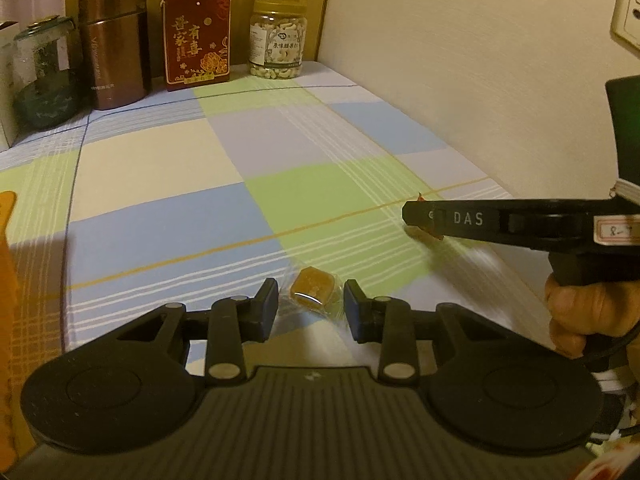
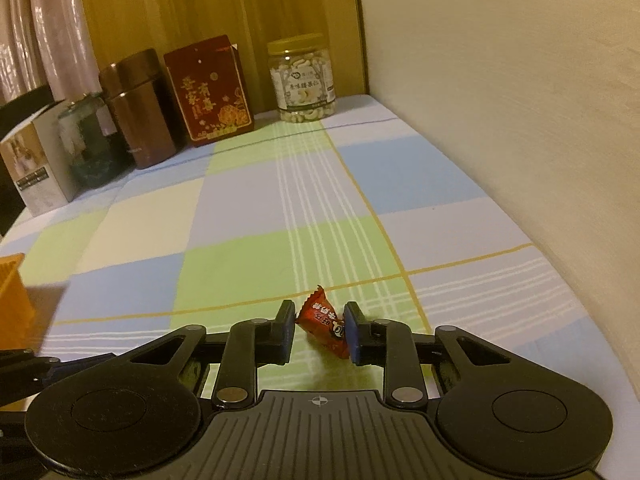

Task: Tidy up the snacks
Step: 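Carry the clear brown packet toward the orange tray with the left tool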

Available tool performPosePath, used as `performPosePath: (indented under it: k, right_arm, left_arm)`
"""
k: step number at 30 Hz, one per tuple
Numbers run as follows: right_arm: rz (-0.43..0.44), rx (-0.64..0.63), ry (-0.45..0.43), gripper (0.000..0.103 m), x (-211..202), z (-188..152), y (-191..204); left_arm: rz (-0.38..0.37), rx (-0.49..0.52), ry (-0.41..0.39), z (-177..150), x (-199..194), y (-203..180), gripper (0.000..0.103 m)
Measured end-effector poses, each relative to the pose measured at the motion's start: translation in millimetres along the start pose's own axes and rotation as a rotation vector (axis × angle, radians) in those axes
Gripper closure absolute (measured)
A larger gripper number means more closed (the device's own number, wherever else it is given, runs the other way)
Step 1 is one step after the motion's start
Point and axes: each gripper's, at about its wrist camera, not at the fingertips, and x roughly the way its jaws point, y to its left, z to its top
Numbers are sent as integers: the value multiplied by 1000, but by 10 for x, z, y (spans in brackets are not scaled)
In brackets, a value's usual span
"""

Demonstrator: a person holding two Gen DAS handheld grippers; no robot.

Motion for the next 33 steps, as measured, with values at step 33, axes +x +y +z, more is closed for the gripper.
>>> performPosePath:
  k: [33]
  right_arm:
    - [84, 23, -28, 77, -2100, -504, 877]
  left_arm:
    - [81, -83, -98, -517, -2129, 15, 71]
